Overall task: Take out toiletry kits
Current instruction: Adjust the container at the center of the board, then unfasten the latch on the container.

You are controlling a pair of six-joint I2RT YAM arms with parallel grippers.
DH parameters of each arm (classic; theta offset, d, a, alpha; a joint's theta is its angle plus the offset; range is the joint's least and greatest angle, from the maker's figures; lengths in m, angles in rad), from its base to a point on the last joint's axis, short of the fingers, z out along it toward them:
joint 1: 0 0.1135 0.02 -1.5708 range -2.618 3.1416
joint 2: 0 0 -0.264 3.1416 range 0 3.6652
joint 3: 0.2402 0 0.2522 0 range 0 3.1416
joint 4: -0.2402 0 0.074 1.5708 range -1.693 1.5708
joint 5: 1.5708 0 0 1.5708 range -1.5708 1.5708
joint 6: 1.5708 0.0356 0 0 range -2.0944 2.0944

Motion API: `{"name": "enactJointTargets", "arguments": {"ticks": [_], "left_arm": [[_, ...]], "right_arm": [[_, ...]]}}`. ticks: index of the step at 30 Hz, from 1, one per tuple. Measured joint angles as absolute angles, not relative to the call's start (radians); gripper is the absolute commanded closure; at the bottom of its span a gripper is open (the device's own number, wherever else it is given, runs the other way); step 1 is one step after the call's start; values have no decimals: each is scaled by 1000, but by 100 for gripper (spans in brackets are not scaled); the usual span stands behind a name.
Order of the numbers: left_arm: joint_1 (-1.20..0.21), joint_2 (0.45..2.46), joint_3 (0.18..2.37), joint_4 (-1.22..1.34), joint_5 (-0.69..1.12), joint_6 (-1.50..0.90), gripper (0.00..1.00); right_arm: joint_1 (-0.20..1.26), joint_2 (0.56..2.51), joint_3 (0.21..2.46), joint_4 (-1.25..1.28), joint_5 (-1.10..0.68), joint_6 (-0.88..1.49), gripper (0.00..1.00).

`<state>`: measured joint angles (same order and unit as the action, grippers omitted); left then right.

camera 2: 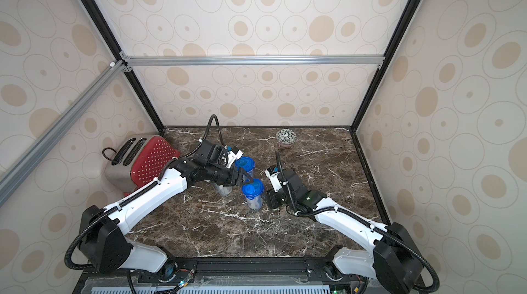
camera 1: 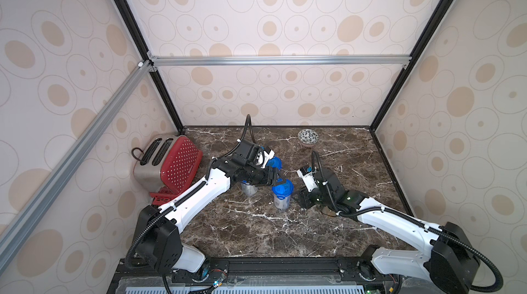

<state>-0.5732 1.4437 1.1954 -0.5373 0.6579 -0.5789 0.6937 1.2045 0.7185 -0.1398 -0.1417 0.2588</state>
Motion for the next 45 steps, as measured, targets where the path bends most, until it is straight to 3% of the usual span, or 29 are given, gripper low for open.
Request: {"name": "enactJointTargets", "arguments": {"ticks": [15, 29, 45], "left_arm": [[-573, 1444, 1168, -485, 693, -589, 39], [-612, 1527, 1117, -210, 828, -712, 66], [-611, 1625, 1027, 30, 914, -788, 75]], "right_arm": [[621, 1207, 720, -147, -200, 237, 41], [588, 1077, 687, -192, -249, 219, 38], [588, 1059, 645, -213, -263, 220, 38]]}}
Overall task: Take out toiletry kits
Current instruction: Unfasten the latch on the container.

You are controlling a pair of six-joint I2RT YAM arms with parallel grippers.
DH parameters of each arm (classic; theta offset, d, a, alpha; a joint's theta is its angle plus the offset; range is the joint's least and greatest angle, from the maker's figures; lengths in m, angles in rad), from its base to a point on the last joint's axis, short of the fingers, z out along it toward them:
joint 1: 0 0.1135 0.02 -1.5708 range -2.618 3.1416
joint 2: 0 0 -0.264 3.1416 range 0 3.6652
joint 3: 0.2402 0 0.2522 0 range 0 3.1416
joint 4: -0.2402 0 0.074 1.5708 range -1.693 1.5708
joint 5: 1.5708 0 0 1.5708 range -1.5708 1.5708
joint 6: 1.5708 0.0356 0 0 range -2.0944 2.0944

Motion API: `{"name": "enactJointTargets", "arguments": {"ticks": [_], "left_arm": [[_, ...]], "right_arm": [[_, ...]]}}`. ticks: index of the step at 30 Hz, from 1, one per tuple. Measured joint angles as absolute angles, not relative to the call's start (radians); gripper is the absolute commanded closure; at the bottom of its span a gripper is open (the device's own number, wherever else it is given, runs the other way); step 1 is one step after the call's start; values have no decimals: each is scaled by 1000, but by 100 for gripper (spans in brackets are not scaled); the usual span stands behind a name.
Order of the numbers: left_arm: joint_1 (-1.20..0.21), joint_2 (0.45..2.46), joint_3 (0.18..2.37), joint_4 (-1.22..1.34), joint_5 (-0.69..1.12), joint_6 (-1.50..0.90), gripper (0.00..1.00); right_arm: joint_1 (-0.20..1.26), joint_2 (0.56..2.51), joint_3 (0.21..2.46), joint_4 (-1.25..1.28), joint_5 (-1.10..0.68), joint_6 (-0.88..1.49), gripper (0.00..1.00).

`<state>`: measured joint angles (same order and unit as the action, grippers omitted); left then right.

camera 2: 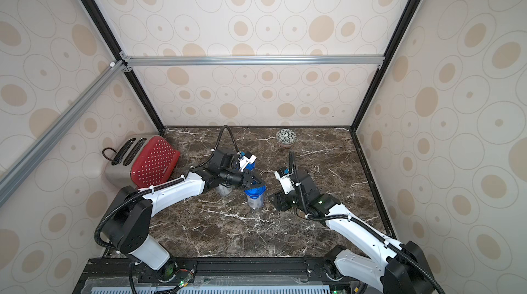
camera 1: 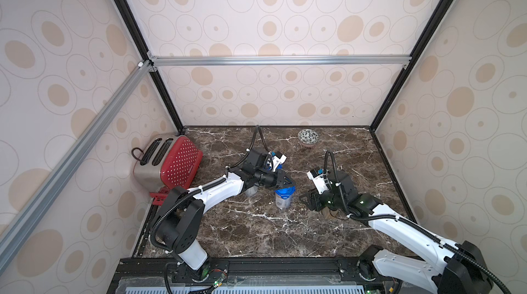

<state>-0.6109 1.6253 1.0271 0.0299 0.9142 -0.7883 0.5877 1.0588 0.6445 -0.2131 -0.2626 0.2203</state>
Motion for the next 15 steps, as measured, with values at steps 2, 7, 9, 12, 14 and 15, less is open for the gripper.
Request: {"name": "enactJointTargets", "arguments": {"ticks": [2, 7, 9, 12, 14, 15], "left_arm": [[-608, 1627, 1015, 57, 921, -795, 77], [-598, 1635, 982, 125, 939, -816, 84], [-595, 1640, 970, 156, 947, -825, 86], [-593, 1645, 955, 188, 954, -839, 92], [-589, 1652, 947, 210, 962, -853, 95], [-587, 1655, 945, 220, 964, -858, 96]], "right_arm": [[588, 1058, 645, -213, -266, 221, 38], [588, 1058, 645, -213, -281, 226, 38], [588, 1058, 645, -213, -290, 231, 38], [588, 1054, 645, -209, -308, 245, 39], [588, 1045, 644, -198, -327, 255, 39], [588, 1042, 643, -189, -339, 262, 39]]}}
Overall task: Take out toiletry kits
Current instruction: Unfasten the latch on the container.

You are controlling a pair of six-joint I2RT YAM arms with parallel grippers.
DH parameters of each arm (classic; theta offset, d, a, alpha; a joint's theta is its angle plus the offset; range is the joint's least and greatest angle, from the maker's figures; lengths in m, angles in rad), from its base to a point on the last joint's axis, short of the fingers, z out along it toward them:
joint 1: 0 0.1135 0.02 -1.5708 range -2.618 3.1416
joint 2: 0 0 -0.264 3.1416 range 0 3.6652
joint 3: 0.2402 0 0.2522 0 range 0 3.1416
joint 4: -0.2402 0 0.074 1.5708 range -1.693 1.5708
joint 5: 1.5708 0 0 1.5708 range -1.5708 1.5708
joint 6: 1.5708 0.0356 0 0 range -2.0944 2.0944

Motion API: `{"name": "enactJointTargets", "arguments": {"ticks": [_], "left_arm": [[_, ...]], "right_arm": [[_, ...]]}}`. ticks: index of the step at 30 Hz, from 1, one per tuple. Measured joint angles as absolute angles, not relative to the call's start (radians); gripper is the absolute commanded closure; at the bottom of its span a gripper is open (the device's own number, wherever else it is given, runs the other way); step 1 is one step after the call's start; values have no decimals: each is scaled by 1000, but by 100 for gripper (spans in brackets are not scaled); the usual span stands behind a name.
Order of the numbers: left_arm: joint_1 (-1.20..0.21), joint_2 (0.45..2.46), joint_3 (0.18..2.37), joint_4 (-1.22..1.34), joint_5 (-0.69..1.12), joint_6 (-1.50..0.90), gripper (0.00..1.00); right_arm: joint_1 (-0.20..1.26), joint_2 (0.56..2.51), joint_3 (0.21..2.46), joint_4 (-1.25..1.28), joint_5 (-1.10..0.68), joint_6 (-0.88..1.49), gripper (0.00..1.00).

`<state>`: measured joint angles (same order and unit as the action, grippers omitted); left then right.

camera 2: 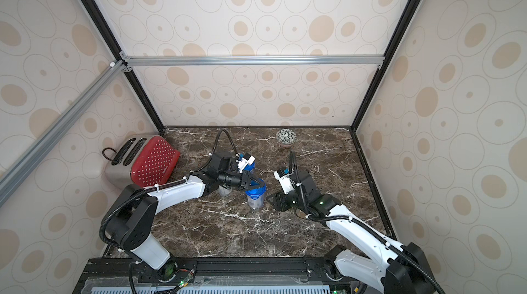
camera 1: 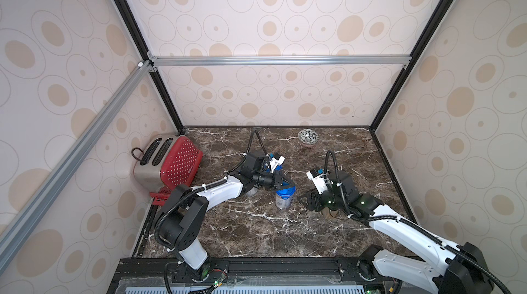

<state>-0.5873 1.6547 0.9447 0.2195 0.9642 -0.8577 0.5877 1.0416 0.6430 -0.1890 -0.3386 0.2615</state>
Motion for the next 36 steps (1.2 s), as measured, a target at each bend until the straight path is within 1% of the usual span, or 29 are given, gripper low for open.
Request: {"name": "enactJointTargets", "arguments": {"ticks": [3, 15, 23, 36], "left_arm": [[-582, 1665, 936, 259, 974, -879, 100], [-573, 1689, 906, 393, 998, -959, 100], [-571, 1690, 899, 413, 998, -976, 100], [-571, 1689, 892, 426, 997, -980, 100]], "right_arm": [[588, 1031, 634, -152, -374, 285, 41], [593, 1029, 544, 39, -479, 401, 43], [657, 1086, 525, 170, -476, 474, 45], [731, 1167, 480, 305, -414, 548, 44]]}}
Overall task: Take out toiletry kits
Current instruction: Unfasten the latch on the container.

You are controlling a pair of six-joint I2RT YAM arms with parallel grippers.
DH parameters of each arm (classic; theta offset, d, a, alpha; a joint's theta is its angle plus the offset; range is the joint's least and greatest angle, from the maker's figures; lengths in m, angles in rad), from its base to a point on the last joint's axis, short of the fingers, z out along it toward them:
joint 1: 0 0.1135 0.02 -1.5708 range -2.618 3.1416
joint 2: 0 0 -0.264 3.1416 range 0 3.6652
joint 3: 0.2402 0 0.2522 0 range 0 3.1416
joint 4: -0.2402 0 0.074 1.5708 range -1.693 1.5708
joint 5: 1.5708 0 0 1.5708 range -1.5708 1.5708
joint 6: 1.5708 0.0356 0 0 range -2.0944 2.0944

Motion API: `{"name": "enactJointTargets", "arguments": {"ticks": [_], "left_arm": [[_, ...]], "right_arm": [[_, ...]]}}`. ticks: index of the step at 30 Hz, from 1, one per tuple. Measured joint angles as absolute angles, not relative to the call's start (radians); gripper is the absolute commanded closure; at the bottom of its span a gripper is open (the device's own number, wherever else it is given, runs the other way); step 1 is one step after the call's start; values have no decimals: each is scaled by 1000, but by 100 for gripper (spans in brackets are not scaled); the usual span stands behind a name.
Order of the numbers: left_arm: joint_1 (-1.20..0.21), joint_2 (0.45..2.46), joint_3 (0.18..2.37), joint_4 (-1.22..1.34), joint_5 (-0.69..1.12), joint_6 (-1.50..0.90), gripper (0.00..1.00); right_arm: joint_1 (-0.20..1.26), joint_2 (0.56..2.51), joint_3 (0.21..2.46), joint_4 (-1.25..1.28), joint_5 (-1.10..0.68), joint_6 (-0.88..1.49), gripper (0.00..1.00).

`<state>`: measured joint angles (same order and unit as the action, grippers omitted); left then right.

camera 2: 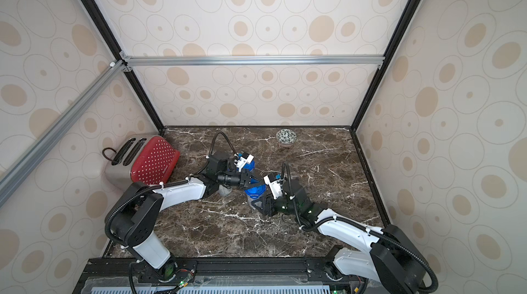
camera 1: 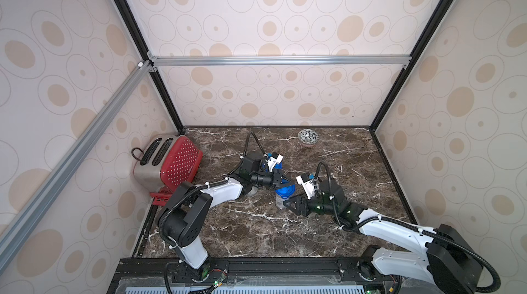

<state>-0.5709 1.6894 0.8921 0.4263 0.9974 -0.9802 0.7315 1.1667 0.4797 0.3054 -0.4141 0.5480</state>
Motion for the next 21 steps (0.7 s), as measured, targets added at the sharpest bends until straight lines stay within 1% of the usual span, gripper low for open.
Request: {"name": "enactJointTargets", "arguments": {"ticks": [12, 21], "left_arm": [[-570, 1689, 890, 431, 997, -980, 100], [-569, 1685, 884, 435, 993, -980, 100]], "right_arm": [[755, 1228, 464, 443, -430, 603, 44], [758, 1275, 465, 495, -458, 608, 44]]}}
